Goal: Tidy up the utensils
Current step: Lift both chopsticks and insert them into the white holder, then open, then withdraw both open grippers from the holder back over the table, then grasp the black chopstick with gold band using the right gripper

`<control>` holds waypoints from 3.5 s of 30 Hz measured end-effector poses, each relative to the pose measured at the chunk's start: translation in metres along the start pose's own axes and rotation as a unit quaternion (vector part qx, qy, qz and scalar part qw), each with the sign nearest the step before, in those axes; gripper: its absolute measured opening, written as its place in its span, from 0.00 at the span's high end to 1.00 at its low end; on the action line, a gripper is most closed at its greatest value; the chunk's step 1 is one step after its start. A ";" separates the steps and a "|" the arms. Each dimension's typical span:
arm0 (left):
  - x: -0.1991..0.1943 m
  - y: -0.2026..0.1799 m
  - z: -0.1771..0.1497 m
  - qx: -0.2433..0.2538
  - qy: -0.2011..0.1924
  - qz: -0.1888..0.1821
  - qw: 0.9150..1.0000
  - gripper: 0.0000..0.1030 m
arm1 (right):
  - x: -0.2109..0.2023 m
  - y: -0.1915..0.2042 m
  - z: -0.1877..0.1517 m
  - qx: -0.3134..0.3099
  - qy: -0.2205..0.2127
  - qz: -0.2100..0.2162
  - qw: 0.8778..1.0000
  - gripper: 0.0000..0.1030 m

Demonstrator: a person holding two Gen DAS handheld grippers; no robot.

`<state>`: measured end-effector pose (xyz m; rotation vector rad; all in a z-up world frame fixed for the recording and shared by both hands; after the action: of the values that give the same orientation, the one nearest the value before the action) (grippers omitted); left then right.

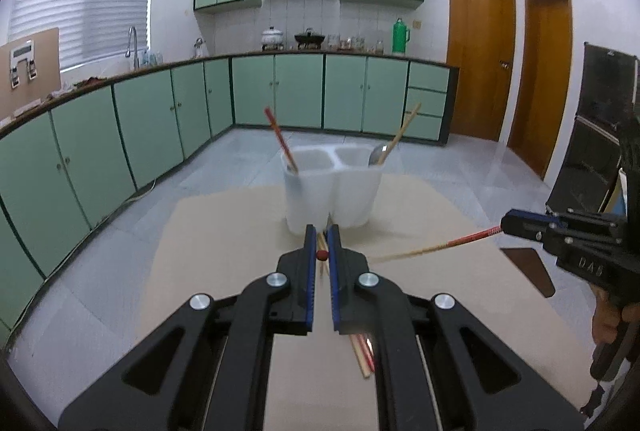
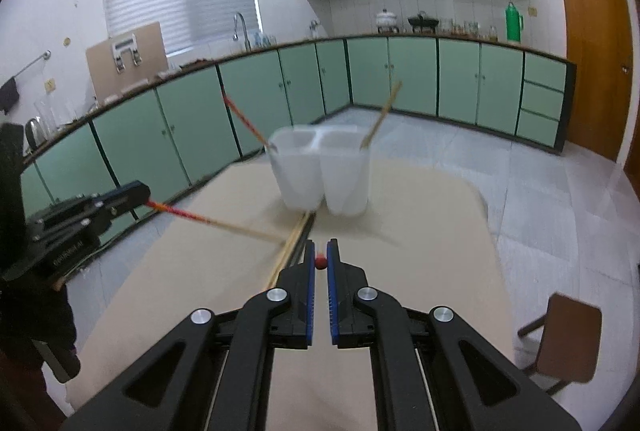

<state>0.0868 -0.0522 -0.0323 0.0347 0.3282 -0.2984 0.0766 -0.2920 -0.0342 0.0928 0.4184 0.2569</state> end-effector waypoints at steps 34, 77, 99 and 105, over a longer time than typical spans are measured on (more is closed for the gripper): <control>0.064 -0.007 0.174 0.006 -0.180 -0.029 0.983 0.95 | 0.055 -0.001 0.203 -0.059 -0.121 0.013 0.991 0.95; 0.044 0.014 0.061 0.001 -0.085 0.003 0.996 0.33 | 0.029 -0.015 0.080 -0.028 -0.111 -0.047 0.992 0.12; 0.044 0.028 -0.097 -0.012 0.105 0.035 0.994 0.30 | 0.055 -0.005 -0.069 0.037 0.027 -0.073 0.996 0.06; 0.049 0.031 -0.118 -0.017 0.133 0.041 0.990 0.30 | 0.071 0.007 -0.096 0.043 0.061 -0.070 0.995 0.06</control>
<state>0.1030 -0.0271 -0.1603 0.0543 0.5951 -0.2061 0.0978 -0.2629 -0.1482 0.1309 0.5554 0.1060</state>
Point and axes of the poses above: each gripper's, at about its wrist camera, not at the fingertips, and x roughly the way its jaws point, y to its left, z to its top, the point moved 1 cm from there along x, roughly the way its jaws point, and after that the axes turned 9 degrees about -y, right-handed, at the moved point
